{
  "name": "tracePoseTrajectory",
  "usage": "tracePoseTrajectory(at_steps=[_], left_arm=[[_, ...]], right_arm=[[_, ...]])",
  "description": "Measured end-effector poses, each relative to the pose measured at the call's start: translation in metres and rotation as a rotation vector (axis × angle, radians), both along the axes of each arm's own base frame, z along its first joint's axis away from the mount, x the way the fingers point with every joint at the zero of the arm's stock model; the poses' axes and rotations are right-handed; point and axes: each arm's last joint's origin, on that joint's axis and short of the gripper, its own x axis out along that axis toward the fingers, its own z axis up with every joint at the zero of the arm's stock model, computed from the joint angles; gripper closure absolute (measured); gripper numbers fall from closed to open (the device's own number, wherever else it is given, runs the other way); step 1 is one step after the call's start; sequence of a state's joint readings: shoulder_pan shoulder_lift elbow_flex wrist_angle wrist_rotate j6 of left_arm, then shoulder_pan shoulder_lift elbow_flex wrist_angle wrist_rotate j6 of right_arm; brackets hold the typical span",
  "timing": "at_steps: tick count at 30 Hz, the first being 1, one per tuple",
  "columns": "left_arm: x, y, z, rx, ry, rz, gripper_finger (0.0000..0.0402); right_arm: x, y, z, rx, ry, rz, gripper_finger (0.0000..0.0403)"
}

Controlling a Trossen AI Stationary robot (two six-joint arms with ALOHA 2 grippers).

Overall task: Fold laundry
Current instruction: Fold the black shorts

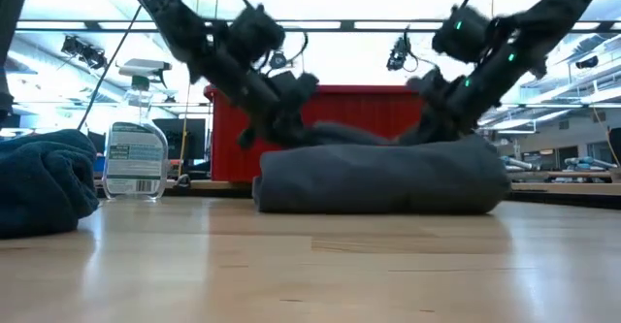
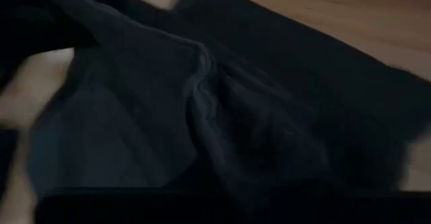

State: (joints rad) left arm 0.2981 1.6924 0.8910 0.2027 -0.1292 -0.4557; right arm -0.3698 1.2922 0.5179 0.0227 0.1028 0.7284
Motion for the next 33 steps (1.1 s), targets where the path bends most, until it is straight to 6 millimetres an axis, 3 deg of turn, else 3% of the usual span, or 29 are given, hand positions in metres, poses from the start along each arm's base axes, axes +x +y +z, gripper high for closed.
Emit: tracePoseTrajectory(at_steps=[5,9,14,17,20,24,28,33], left_arm=[[-0.004,0.019,-0.012,-0.047,0.021,0.096,0.0296],[-0.008,0.024,-0.006,-0.059,0.009,0.097,0.0261],[-0.015,0.018,0.018,-0.065,-0.040,0.061,0.0233],[-0.022,0.010,0.036,-0.065,-0.060,0.022,0.0225],[-0.021,-0.003,0.044,-0.067,-0.081,-0.025,0.0227],[-0.009,-0.028,0.030,-0.094,-0.029,-0.107,0.0234],[-0.001,-0.054,0.008,-0.180,0.051,-0.128,0.0239],[0.004,-0.084,-0.005,-0.265,0.085,-0.121,0.0239]], right_arm=[[-0.003,-0.018,-0.007,0.050,0.025,-0.130,0.0189],[0.000,-0.017,0.006,0.048,-0.029,-0.151,0.0154],[0.016,0.006,0.029,-0.005,-0.108,0.033,0.0172],[0.024,0.022,0.025,0.010,-0.094,0.144,0.0193],[0.030,0.032,0.007,0.028,-0.002,0.183,0.0214],[0.033,0.034,-0.014,0.039,0.101,0.089,0.0233],[0.022,0.037,-0.028,0.098,0.237,-0.080,0.0237],[0.015,0.055,-0.019,0.172,0.272,0.078,0.0238]])
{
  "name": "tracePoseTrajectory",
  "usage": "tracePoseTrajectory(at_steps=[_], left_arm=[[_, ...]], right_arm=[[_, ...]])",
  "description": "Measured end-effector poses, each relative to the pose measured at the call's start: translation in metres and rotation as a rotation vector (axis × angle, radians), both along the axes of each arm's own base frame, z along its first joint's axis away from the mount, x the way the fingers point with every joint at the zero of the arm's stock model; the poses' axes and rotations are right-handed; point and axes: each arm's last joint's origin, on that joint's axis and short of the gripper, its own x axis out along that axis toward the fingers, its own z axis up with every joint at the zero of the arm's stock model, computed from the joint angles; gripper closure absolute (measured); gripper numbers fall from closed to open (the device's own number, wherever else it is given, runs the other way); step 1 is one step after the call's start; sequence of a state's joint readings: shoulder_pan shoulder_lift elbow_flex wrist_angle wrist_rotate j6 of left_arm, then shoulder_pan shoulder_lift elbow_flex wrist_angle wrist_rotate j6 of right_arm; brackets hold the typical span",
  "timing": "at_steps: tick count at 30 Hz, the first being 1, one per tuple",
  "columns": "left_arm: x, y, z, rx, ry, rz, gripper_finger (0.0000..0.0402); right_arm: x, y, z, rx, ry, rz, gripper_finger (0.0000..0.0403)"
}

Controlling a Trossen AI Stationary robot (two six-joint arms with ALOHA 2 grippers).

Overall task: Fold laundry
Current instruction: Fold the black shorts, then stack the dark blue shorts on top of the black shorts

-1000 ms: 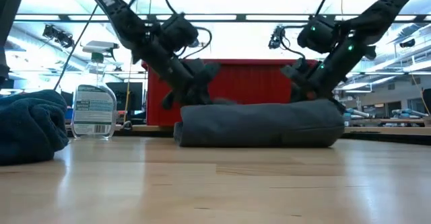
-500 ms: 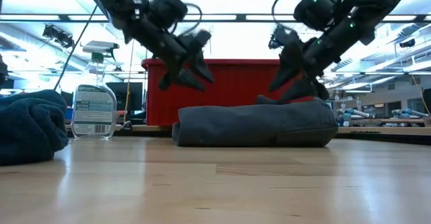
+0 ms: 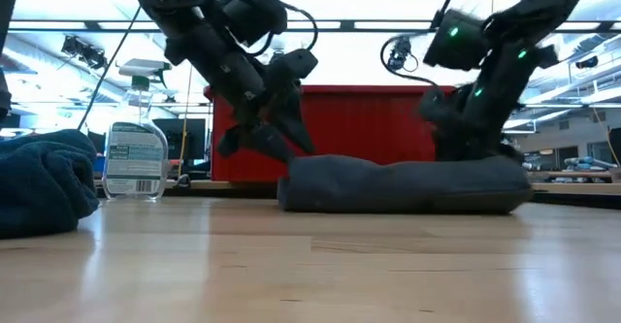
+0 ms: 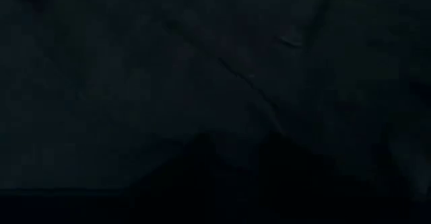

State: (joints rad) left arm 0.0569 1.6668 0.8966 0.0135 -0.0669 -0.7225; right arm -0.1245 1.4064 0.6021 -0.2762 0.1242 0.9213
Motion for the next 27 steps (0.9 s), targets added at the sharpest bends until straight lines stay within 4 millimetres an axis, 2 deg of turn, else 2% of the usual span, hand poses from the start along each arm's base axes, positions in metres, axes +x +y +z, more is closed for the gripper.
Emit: tracePoseTrajectory(at_steps=[4,7,9,12,16,20,23,27], left_arm=[[-0.003,-0.026,0.006,-0.061,-0.011,-0.022,0.0240],[-0.011,-0.042,0.029,-0.111,-0.075,-0.032,0.0240],[-0.023,-0.050,0.044,-0.141,-0.075,-0.034,0.0240],[-0.050,-0.061,0.055,-0.180,0.048,-0.024,0.0240],[-0.084,-0.085,0.062,-0.238,0.206,-0.015,0.0239],[-0.107,-0.109,0.072,-0.319,0.230,-0.017,0.0239],[-0.121,-0.120,0.070,-0.318,0.308,-0.003,0.0240],[-0.135,-0.126,0.060,-0.253,0.441,-0.013,0.0240]], right_arm=[[-0.005,0.022,0.027,0.035,-0.137,0.120,0.0238],[-0.012,0.032,0.050,-0.007,-0.248,0.136,0.0238],[-0.016,0.035,0.060,-0.027,-0.306,0.140,0.0238],[-0.017,0.038,0.068,-0.064,-0.359,0.190,0.0238],[-0.004,0.046,0.068,-0.092,-0.439,0.310,0.0238],[0.018,0.059,0.059,-0.061,-0.527,0.347,0.0238],[0.035,0.070,0.050,-0.026,-0.608,0.350,0.0238],[0.061,0.086,0.043,0.009,-0.601,0.365,0.0238]])
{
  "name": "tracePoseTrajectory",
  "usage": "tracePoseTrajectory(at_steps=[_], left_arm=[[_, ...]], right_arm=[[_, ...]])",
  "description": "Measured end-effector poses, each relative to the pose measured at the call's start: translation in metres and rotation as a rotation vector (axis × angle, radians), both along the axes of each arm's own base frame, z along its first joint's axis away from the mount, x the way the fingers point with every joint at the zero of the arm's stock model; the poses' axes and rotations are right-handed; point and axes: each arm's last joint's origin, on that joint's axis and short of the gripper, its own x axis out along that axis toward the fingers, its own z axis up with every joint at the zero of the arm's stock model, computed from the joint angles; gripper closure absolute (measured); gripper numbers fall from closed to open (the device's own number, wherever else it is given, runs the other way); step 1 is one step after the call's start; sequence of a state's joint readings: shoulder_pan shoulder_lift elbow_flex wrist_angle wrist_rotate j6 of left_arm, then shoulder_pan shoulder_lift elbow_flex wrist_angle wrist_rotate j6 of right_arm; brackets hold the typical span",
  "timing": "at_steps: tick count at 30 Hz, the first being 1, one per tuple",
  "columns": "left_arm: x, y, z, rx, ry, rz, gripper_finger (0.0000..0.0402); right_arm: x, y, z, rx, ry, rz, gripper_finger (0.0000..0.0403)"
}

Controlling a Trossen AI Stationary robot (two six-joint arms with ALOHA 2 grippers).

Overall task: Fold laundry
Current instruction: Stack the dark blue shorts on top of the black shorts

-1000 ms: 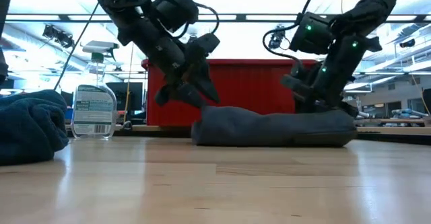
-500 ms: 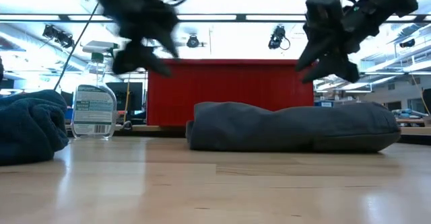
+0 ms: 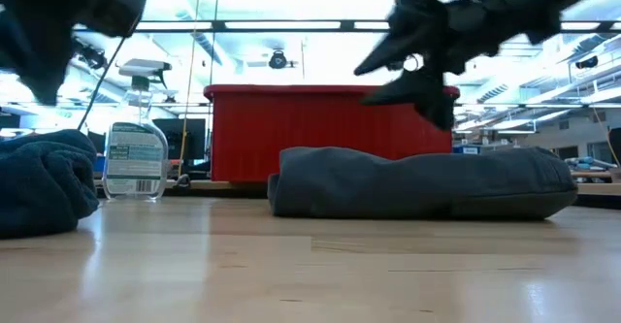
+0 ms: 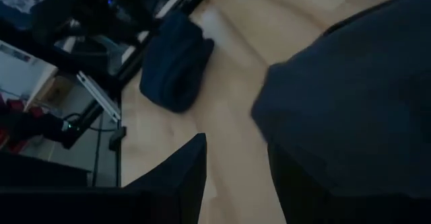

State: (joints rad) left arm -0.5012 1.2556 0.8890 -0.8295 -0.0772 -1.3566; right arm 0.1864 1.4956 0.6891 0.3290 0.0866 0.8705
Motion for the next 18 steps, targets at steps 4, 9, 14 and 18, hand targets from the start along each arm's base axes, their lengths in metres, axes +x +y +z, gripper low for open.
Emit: tracePoseTrajectory(at_steps=[4,9,14,18], left_arm=[[-0.006,0.004,-0.025,0.038,0.049,-0.046,0.0240],[-0.008,0.012,-0.061,0.014,-0.018,-0.067,0.0240],[-0.003,0.021,-0.083,-0.031,-0.180,-0.066,0.0240],[0.009,0.023,-0.078,-0.056,-0.364,-0.088,0.0240]], right_arm=[[0.035,0.017,0.004,-0.030,0.033,0.045,0.0238],[0.081,0.031,0.003,-0.100,0.100,0.073,0.0238],[0.119,0.040,-0.005,-0.060,0.108,0.060,0.0222],[0.136,0.049,-0.012,0.017,0.117,0.030,0.0191]])
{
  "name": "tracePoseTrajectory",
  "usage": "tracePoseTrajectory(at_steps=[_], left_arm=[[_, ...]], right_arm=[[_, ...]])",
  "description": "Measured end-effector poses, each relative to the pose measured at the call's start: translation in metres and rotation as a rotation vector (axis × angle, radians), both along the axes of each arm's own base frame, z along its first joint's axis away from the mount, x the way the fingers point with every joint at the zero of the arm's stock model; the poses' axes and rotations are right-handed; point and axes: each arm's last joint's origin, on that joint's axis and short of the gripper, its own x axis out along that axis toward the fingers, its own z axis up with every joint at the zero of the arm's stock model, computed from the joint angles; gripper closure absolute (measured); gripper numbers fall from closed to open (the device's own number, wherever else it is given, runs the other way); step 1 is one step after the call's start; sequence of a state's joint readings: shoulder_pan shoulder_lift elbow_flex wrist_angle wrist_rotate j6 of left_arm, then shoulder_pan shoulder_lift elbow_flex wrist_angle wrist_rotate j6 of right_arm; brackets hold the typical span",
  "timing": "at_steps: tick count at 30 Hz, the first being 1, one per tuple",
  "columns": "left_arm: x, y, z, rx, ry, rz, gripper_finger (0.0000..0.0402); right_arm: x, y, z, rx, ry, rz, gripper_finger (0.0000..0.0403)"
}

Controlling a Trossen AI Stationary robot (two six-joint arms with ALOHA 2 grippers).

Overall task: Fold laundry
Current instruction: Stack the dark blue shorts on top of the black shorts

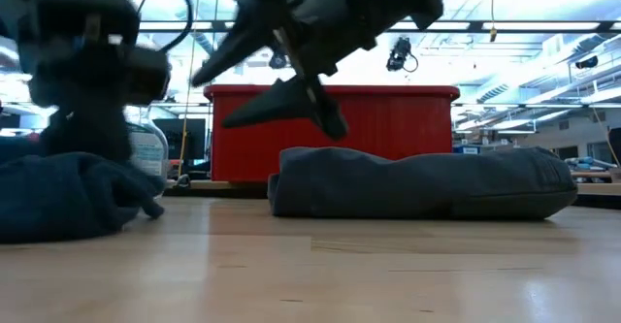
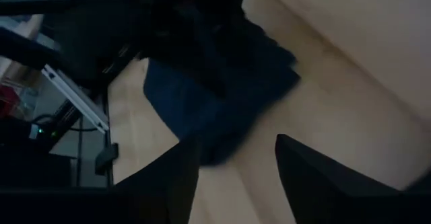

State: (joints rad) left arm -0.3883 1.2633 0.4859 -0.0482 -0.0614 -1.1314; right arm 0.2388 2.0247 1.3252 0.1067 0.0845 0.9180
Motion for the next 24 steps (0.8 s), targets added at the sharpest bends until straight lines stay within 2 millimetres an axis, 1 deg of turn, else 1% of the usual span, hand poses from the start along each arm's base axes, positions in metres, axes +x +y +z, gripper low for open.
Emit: tracePoseTrajectory(at_steps=[2,4,7,10,12,14,16,19,22,24], left_arm=[[0.007,-0.001,0.010,0.014,-0.046,-0.028,0.0240],[0.013,-0.006,0.025,0.038,-0.086,-0.076,0.0240],[0.014,-0.013,0.045,0.073,-0.067,-0.132,0.0240],[0.002,-0.018,0.060,0.115,0.026,-0.183,0.0240],[-0.010,-0.023,0.068,0.109,0.059,-0.194,0.0239],[-0.030,-0.024,0.068,0.137,0.119,-0.189,0.0239],[-0.048,-0.027,0.068,0.134,0.124,-0.175,0.0239],[-0.075,-0.025,0.061,0.104,0.134,-0.115,0.0239],[-0.090,-0.022,0.050,0.074,0.128,-0.040,0.0239],[-0.095,-0.022,0.041,0.073,0.134,-0.003,0.0233]], right_arm=[[0.005,0.007,-0.003,0.037,0.008,-0.014,0.0174],[0.009,0.013,-0.009,0.083,0.040,-0.039,0.0160],[0.011,0.024,-0.024,0.133,0.103,-0.086,0.0146],[0.014,0.034,-0.037,0.186,0.131,-0.128,0.0143],[0.017,0.039,-0.044,0.205,0.136,-0.153,0.0143],[0.019,0.041,-0.050,0.209,0.144,-0.171,0.0143],[0.023,0.041,-0.054,0.214,0.144,-0.181,0.0143],[0.026,0.040,-0.053,0.214,0.123,-0.207,0.0143],[0.029,0.035,-0.049,0.223,0.084,-0.224,0.0143],[0.031,0.031,-0.048,0.227,0.076,-0.231,0.0143]])
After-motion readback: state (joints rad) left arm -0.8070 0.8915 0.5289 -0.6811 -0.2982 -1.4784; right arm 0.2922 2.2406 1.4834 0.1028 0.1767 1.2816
